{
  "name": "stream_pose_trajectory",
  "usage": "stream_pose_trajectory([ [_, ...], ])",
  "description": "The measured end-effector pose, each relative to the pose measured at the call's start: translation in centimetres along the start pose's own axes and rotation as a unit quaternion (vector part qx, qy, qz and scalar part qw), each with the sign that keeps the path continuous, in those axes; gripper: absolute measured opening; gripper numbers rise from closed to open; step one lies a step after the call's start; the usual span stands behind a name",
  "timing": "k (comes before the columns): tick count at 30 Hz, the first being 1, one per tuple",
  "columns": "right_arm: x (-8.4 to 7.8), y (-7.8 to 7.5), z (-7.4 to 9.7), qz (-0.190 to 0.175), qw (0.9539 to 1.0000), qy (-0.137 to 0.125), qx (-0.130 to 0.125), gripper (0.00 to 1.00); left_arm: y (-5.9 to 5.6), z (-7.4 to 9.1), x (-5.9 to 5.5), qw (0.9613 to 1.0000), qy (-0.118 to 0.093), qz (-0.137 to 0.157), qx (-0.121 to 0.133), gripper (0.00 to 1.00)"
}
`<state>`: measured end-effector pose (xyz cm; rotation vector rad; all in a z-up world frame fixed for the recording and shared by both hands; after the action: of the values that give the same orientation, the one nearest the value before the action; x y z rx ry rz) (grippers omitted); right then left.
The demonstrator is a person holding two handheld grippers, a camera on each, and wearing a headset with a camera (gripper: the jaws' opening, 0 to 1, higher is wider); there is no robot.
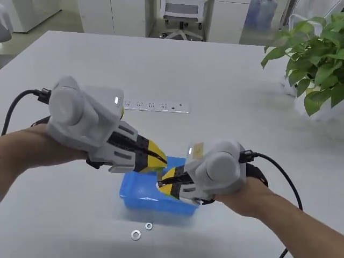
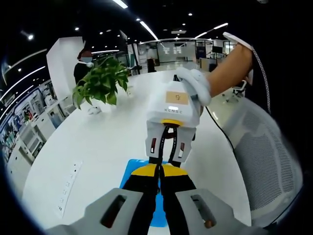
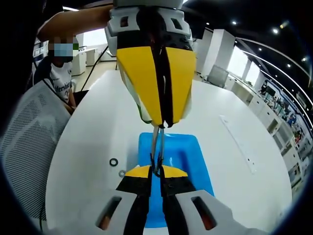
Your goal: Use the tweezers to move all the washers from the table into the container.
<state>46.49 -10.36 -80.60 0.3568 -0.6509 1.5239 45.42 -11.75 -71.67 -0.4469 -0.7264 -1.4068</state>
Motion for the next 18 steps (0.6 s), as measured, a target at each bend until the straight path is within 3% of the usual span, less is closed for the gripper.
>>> stream_pose_trajectory([
  [18,-2.1,-1.5,-3.0,-0.013,0.9996,0.016,0.021,0.09,1.8,-2.6,-2.4,0.9997,0.011,0.016,-0.014,0.05],
])
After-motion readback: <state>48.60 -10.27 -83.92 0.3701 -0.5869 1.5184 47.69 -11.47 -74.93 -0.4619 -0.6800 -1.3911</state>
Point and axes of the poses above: the centre of the closed fingertips' face, and the gripper's own axes: z roughly backward along the fingers, y roughly to its left, x roughly out of its top, the point moved 1 cm from there along z, roughly backward along the fingers, and after that the axes turned 12 degrees about y, right-handed, at the moved point
